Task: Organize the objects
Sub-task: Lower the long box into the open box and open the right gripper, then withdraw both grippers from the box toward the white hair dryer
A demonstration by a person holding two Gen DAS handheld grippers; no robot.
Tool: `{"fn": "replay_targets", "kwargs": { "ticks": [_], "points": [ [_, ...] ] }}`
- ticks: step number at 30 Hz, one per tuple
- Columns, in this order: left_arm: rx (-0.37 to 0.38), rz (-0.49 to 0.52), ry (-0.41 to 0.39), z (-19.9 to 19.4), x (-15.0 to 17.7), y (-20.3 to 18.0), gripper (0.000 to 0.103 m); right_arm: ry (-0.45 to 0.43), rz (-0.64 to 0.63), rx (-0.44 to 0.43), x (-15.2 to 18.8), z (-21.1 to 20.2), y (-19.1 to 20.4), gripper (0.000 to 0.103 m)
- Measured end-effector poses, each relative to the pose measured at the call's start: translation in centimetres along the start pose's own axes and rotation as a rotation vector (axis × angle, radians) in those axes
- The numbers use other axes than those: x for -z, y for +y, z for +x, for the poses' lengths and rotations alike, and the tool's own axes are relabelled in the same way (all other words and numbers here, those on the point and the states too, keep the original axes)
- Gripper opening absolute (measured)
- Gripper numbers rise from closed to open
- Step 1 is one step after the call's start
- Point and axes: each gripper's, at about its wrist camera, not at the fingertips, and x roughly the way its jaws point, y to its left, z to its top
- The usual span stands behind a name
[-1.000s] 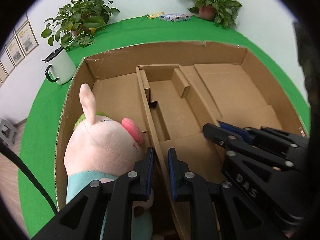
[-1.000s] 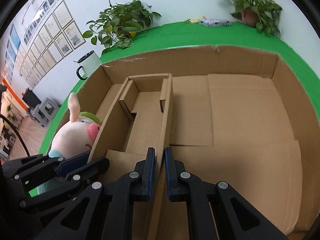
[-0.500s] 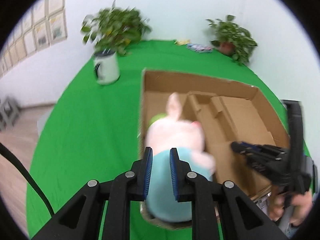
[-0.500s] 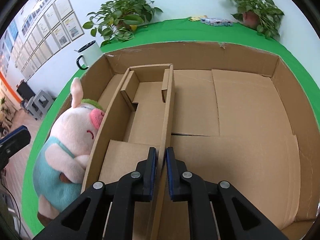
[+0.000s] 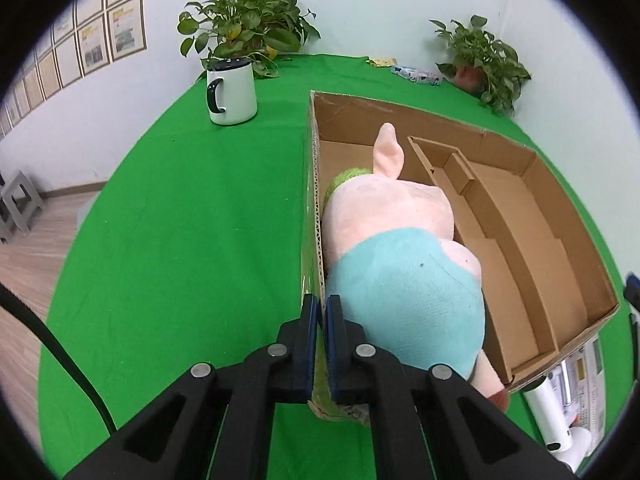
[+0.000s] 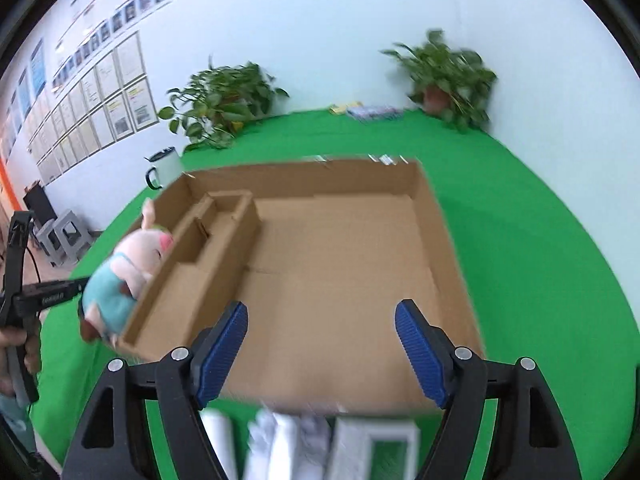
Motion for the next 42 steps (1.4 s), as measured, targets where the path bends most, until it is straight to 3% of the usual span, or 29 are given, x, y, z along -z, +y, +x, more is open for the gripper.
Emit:
{"fn": "replay_targets", "kwargs": {
  "ticks": [4,8,9,11,12,14,15,16,17,18,19,21,25,27,28,31,32,34,36,42],
  "points": [
    [-0.025,0.014,0.002,-0.2,0.4,-0.4,0.004,0.042,0.04,-0.002,3.1,-1.1,-2.4,0.075],
    [-0.035,0.021,0.007,-0.4,0.5,-0.5,0.004,0.029,0.016,-0.03,5.9,-3.4,-1.4,0.076],
    [-0.041,0.027,0.003,-0.5,0.6,-0.6,0.004,0.024,-0.001,-0.036,6.4,-4.0,-0.9,0.08],
    [-0.06,0.03,-0.014,-0.7,0.8,-0.6,0.008,0.013,-0.046,-0.075,7.7,-5.3,0.5,0.089],
    [-0.073,0.028,-0.022,-1.0,1.0,-0.6,0.015,0.015,-0.062,-0.098,8.3,-5.8,1.2,0.091],
    [-0.094,0.021,-0.06,-2.5,1.6,-0.8,0.02,0.035,-0.09,-0.153,10.1,-6.6,2.6,0.092],
    [-0.084,0.021,-0.082,-3.3,2.0,-0.9,0.025,0.051,-0.09,-0.173,11.3,-7.0,3.0,0.092],
    [-0.069,0.022,-0.112,-4.3,2.7,-1.1,0.042,0.079,-0.092,-0.198,12.9,-7.3,3.5,0.092],
    [-0.063,0.019,-0.154,-5.9,3.6,-1.6,0.052,0.097,-0.102,-0.211,13.9,-7.5,3.9,0.092],
    [-0.059,0.015,-0.178,-6.7,4.2,-1.8,0.074,0.108,-0.118,-0.214,14.8,-7.6,4.3,0.092],
    [-0.031,-0.008,-0.231,-8.2,5.5,-2.4,0.084,0.112,-0.151,-0.202,16.1,-7.9,5.1,0.092],
    [0.03,-0.033,-0.257,-9.5,7.1,-3.2,0.084,0.103,-0.195,-0.187,17.2,-7.8,6.2,0.092],
    [0.187,-0.07,-0.21,-10.0,10.3,-5.6,0.084,0.09,-0.26,-0.115,18.3,-6.9,7.5,0.087],
    [0.248,-0.087,-0.17,-9.5,11.6,-6.6,0.084,0.103,-0.268,-0.076,18.8,-6.2,7.8,0.063],
    [0.275,-0.094,-0.148,-9.2,12.3,-6.9,0.084,0.118,-0.262,-0.063,19.0,-6.1,7.9,0.056],
    [0.334,-0.105,-0.086,-7.9,13.4,-7.8,0.084,0.154,-0.22,-0.221,19.7,-7.1,8.4,0.057],
    [0.357,-0.108,-0.053,-7.2,13.6,-8.1,0.084,0.156,-0.21,-0.275,19.9,-7.7,8.8,0.06],
    [0.405,-0.106,-0.001,-6.1,13.5,-8.6,0.083,0.121,-0.188,-0.259,19.9,-8.3,9.0,0.094],
    [0.445,-0.095,0.037,-5.0,13.1,-9.4,0.083,0.101,-0.16,-0.244,19.8,-8.3,9.1,0.096],
    [0.538,-0.013,0.166,-2.0,11.7,-12.9,0.079,0.149,-0.104,-0.268,19.6,-7.6,9.9,0.096]
  ]
}}
